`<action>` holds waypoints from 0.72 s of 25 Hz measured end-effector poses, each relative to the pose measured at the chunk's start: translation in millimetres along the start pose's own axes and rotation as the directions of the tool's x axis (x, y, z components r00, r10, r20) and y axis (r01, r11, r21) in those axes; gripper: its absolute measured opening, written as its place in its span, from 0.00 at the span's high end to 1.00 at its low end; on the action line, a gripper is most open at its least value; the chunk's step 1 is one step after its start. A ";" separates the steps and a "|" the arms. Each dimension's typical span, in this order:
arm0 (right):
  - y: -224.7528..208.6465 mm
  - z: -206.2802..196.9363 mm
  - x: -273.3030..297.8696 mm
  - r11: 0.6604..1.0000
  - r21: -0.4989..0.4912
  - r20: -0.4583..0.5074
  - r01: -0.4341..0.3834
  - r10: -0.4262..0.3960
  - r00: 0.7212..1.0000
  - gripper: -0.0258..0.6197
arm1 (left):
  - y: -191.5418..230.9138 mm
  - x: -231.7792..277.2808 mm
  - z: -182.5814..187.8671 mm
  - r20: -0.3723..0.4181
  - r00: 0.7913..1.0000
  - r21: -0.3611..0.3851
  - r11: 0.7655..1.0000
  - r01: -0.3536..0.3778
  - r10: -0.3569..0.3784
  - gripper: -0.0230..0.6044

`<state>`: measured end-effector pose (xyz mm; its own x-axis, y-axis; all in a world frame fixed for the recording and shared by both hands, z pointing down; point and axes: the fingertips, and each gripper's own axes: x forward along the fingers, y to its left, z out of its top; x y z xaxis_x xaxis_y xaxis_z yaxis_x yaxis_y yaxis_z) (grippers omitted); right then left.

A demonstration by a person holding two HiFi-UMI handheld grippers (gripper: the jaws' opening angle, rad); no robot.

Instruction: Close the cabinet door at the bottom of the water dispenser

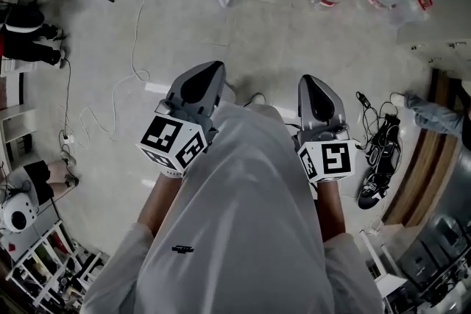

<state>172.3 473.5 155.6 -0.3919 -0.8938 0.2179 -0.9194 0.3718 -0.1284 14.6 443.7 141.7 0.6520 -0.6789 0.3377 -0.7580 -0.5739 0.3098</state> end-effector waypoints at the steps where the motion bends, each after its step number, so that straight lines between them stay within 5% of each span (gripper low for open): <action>1: -0.4 0.2 0.8 1.000 0.001 0.000 -0.002 0.002 1.000 0.94 | 0.8 -0.5 -1.9 -0.007 1.000 -0.002 1.000 -0.003 0.003 0.96; 10: -17.7 2.2 37.9 0.998 0.061 -0.020 0.003 -0.002 1.000 0.94 | 29.9 30.9 11.8 -0.018 1.000 -0.032 0.999 -0.011 0.010 0.96; 18: -51.1 26.6 125.6 0.999 0.039 -0.055 0.002 0.000 0.998 0.94 | 82.3 110.4 45.2 -0.041 0.999 -0.073 0.997 0.021 -0.024 0.96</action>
<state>171.0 335.5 163.8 -0.3929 -0.8787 0.2713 -0.9184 0.3596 -0.1651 23.5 300.8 164.4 0.6703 -0.6456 0.3659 -0.7408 -0.5530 0.3813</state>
